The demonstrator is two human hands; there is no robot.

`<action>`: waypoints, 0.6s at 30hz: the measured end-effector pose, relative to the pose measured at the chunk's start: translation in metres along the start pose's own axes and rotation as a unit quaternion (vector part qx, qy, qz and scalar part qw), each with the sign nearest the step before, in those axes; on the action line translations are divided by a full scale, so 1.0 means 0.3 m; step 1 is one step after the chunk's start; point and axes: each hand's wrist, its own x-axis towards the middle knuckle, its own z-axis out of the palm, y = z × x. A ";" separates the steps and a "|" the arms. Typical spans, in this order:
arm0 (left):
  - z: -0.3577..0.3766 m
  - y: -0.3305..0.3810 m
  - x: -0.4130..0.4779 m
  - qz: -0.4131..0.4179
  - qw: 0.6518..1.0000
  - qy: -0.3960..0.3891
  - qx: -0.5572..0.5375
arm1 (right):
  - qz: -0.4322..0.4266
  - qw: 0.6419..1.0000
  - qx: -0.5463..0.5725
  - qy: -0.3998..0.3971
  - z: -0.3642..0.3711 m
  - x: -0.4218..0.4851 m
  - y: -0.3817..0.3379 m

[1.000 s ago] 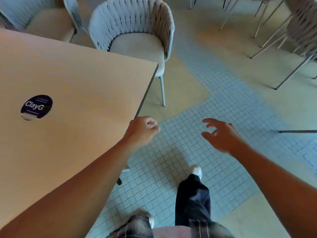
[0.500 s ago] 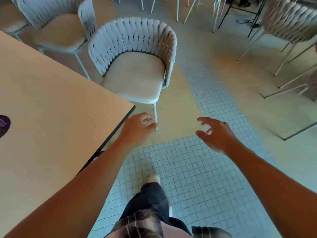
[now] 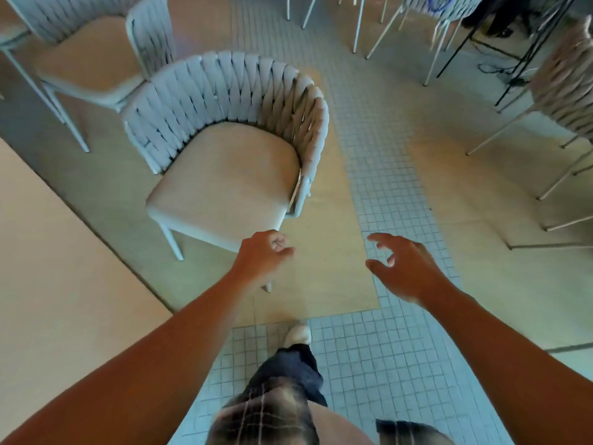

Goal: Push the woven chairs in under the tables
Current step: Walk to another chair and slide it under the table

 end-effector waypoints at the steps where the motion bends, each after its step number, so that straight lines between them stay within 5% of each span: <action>1: 0.004 0.034 0.050 -0.007 1.000 0.005 0.006 | 0.000 1.000 -0.002 -0.003 -0.028 0.063 0.010; 9: 0.066 0.264 0.400 -0.087 0.996 0.007 -0.008 | -0.029 0.998 -0.026 -0.049 -0.253 0.506 0.091; 18: 0.155 0.539 0.834 -0.162 0.981 0.109 -0.023 | -0.123 0.984 -0.068 -0.113 -0.484 1.137 0.236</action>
